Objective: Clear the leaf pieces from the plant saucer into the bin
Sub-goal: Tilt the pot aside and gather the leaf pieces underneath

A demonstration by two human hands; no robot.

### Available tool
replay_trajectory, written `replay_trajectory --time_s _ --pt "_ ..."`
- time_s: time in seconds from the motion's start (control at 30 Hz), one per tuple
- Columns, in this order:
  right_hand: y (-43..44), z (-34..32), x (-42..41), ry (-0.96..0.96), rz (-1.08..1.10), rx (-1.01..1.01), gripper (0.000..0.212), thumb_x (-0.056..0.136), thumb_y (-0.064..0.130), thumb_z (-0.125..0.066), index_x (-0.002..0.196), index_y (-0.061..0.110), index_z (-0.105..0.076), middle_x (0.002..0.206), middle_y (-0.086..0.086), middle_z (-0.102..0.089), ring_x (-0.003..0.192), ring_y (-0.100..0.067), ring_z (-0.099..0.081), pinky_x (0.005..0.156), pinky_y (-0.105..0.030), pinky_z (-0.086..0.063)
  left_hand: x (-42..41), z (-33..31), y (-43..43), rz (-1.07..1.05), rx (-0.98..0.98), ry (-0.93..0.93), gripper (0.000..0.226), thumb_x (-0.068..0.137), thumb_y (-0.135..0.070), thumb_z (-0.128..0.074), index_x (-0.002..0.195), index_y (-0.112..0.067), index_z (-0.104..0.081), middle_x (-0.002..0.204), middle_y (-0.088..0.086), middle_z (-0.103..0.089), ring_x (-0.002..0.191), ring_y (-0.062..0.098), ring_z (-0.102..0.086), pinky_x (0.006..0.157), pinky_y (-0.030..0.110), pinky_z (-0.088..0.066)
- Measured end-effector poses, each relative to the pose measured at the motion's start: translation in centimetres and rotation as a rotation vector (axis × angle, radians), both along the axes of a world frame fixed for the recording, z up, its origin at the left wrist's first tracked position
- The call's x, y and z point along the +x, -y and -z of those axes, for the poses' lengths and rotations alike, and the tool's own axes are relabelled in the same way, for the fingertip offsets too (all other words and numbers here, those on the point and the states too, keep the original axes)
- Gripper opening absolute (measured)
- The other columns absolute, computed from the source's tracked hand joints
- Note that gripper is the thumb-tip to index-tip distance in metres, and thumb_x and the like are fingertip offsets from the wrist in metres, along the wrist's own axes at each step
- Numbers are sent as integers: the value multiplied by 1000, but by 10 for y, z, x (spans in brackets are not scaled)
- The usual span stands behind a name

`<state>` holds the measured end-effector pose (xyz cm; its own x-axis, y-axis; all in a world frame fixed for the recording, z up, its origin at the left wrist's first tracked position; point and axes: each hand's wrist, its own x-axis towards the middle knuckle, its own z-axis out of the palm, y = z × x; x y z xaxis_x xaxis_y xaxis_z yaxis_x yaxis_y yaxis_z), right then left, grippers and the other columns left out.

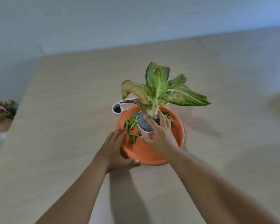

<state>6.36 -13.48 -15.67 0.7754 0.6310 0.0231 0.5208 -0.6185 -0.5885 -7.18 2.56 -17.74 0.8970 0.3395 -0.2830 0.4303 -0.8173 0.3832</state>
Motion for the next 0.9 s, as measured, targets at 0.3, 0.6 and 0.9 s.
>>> replay_trajectory --time_s 0.3,0.6,0.9 --pt "-21 7 8 38 90 -65 65 79 50 -65 138 40 -40 150 -4 -26 133 -33 -23 103 -45 -40 3 12 -15 54 -25 31 133 48 -86 -62 154 -29 -7 161 -13 14 150 14 6 119 42 -23" --pt "8 -10 16 -42 153 -66 64 75 51 -65 136 38 -46 141 1 -36 126 -29 -32 106 -38 -33 -13 20 36 -150 -27 168 127 49 -92 -52 150 -23 -19 162 -3 12 150 21 6 114 40 -29" --pt "51 -30 29 -151 109 -12 57 71 43 -72 125 44 -54 124 9 -45 115 -20 -43 91 -27 -38 -4 13 53 -207 159 191 124 56 -97 -32 149 -15 -29 158 11 -23 148 32 -12 120 44 -16"
